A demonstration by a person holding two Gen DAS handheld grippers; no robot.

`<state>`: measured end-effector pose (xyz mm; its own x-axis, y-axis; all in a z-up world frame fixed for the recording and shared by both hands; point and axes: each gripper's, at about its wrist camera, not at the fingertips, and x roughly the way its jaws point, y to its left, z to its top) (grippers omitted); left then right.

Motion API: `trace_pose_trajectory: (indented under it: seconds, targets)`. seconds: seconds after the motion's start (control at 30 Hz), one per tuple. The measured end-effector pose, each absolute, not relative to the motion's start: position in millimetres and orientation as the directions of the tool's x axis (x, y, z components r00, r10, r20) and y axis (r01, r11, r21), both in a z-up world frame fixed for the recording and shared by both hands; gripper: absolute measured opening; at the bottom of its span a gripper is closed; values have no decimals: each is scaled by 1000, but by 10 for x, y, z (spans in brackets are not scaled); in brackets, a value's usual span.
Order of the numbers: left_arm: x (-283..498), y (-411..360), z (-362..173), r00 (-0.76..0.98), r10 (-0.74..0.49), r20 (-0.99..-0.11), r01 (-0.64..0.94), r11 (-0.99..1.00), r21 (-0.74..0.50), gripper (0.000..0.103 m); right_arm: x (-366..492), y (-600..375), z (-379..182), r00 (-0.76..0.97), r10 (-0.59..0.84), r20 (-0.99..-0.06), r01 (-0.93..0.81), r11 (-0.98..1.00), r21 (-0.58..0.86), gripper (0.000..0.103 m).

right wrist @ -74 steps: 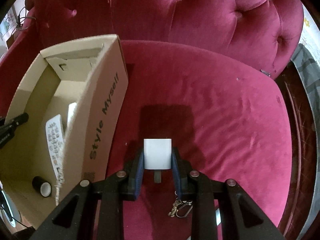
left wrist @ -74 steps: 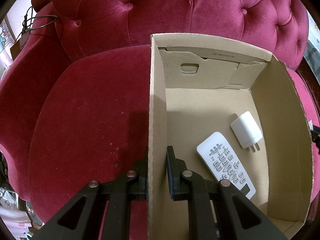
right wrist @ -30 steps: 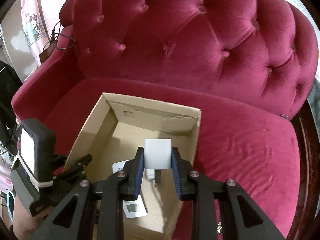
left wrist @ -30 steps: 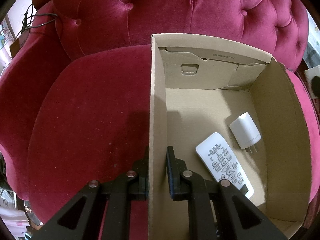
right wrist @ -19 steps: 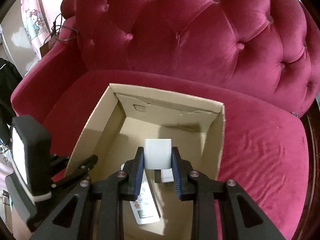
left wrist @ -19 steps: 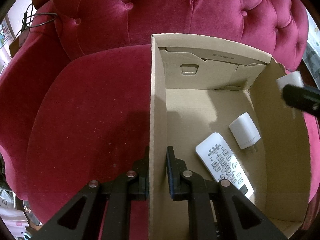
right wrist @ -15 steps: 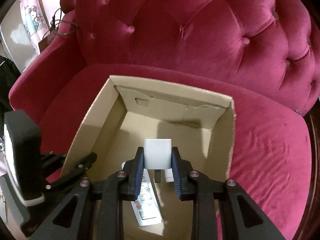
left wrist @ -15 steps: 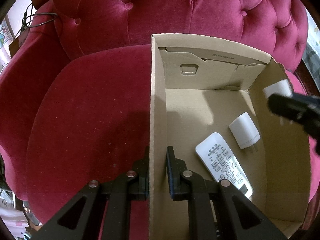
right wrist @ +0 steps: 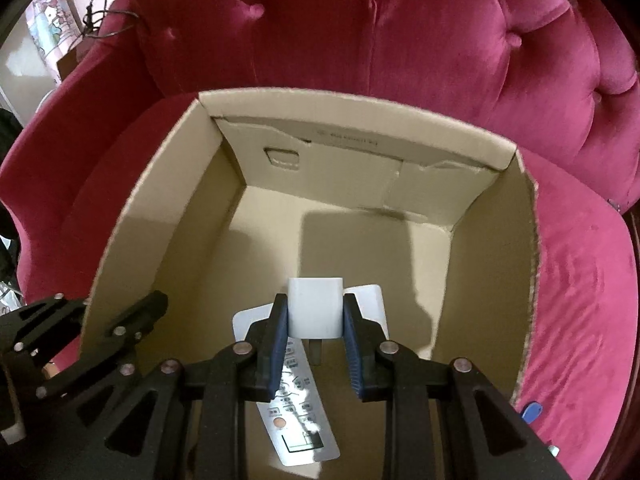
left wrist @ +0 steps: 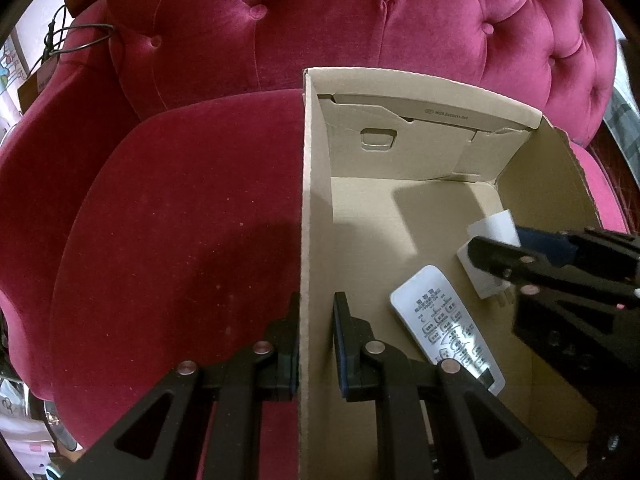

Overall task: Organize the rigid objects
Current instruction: 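Carry the small white adapter into the box with the right gripper, then lower the adapter beside the charger and open the right gripper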

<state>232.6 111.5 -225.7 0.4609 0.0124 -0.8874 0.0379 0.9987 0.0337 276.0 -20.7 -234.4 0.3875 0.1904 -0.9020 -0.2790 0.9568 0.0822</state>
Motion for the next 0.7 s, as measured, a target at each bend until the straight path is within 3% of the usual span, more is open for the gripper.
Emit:
trace_pose_trajectory:
  seconds: [0.5, 0.7]
  targets:
    - [2324, 1121, -2260, 461, 12, -887, 37, 999, 33, 15, 2838, -179, -2522, 345, 177, -922, -262, 961, 87, 28]
    - [2320, 1120, -2261, 460, 12, -888, 39, 999, 33, 15, 2847, -180, -2488, 365, 184, -913, -261, 961, 89, 43]
